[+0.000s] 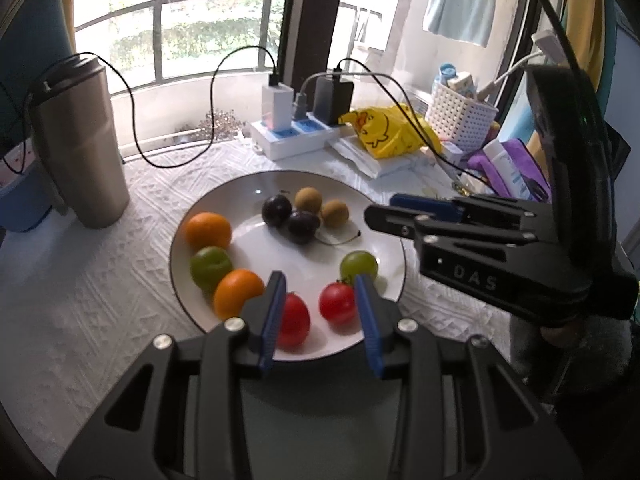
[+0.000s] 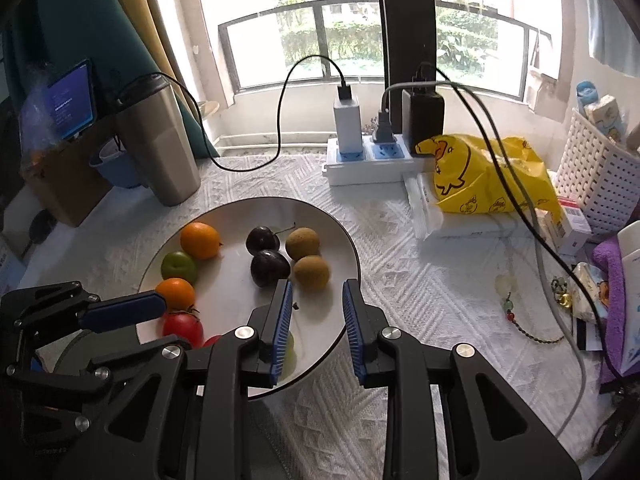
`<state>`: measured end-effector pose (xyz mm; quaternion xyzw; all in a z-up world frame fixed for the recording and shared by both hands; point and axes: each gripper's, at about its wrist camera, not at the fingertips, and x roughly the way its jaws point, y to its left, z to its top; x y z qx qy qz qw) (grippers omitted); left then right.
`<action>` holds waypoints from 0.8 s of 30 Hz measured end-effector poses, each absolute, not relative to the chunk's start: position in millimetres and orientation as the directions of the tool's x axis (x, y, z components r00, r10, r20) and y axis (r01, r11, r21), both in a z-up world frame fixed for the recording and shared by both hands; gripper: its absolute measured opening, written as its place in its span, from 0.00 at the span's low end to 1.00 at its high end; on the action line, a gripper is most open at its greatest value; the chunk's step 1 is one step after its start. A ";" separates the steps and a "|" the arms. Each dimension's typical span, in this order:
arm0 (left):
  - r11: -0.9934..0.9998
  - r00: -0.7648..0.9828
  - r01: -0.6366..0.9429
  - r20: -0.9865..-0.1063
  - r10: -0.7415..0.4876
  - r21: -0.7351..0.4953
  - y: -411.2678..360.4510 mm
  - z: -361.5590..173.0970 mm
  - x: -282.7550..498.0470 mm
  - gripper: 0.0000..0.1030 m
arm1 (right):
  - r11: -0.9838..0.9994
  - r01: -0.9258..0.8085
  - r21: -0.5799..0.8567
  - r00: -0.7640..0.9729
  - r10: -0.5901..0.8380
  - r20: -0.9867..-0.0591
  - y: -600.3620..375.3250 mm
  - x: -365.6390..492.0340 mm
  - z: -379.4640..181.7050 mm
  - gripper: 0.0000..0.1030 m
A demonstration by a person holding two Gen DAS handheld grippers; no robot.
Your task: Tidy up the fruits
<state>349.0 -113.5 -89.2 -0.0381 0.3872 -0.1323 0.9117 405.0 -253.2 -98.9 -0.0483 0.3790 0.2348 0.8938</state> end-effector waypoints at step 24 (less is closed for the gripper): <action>0.974 0.755 0.151 -0.616 -0.226 -0.172 -83.6 -53.6 273.9 0.39 | 0.882 -0.469 0.041 0.663 0.382 -0.644 -241.9 326.3 -52.3 0.27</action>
